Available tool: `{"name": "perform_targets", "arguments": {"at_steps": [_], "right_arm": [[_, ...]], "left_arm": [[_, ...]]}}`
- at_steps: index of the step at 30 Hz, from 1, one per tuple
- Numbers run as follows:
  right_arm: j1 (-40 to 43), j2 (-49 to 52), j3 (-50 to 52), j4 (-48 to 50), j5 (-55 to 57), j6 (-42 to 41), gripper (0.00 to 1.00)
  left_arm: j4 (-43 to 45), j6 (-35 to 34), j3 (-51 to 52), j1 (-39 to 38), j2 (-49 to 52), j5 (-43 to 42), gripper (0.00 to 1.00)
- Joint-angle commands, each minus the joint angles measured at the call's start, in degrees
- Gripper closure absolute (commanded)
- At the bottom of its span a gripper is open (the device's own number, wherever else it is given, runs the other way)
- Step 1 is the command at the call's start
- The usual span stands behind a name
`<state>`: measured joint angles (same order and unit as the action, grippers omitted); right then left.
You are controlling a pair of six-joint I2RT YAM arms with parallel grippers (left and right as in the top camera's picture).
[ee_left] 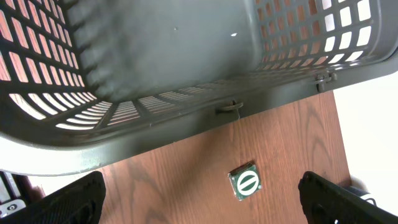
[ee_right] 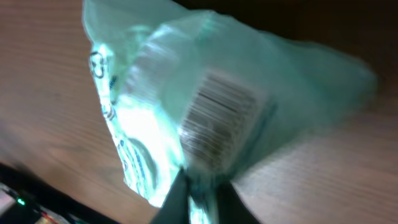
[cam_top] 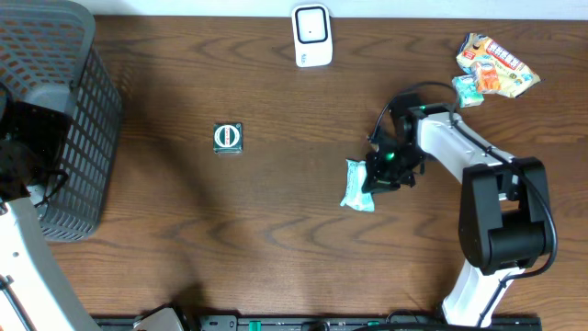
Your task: Scan the item barcode
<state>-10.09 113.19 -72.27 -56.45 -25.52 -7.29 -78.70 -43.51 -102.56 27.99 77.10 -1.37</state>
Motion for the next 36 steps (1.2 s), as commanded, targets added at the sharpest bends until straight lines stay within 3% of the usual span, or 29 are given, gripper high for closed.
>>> {"name": "perform_targets", "arguments": {"at_steps": [1, 6, 10, 12, 13, 17, 21, 28, 36], "right_arm": [[2.43, -0.59, -3.08, 1.44, -2.99, 10.08, 0.99], [2.45, -0.59, -9.68, -3.82, -2.91, 18.32, 0.99], [2.45, -0.59, -14.40, -8.98, 3.89, 17.38, 0.99], [2.45, -0.59, -16.06, -11.82, 4.44, 14.34, 0.87], [2.34, -0.59, -16.35, -13.20, 2.32, 12.15, 0.87], [0.61, -0.57, -14.73, -16.46, -6.91, 11.65, 0.90], [-3.56, -0.57, -11.32, -13.62, -7.82, 11.56, 0.97], [-11.21, -0.57, -7.45, -5.64, 3.10, -6.80, 0.99], [-12.68, -0.57, -6.38, -6.19, 13.62, -12.63, 0.98]], "left_arm": [[-0.15, -0.09, -0.15, 0.22, 0.02, 0.31, 0.02], [-0.15, -0.09, -0.15, 0.22, 0.02, 0.31, 0.02], [-0.15, -0.09, -0.15, 0.22, 0.02, 0.31, 0.02], [-0.15, -0.11, -0.15, 0.22, 0.02, 0.31, 0.02], [-0.15, -0.11, -0.15, 0.22, 0.02, 0.31, 0.02], [-0.15, -0.09, -0.15, 0.22, 0.02, 0.31, 0.02], [-0.15, -0.09, -0.15, 0.22, 0.02, 0.31, 0.02], [-0.15, -0.09, -0.15, 0.22, 0.02, 0.31, 0.02], [-0.15, -0.09, -0.15, 0.24, 0.02, 0.31, 0.02]]}}
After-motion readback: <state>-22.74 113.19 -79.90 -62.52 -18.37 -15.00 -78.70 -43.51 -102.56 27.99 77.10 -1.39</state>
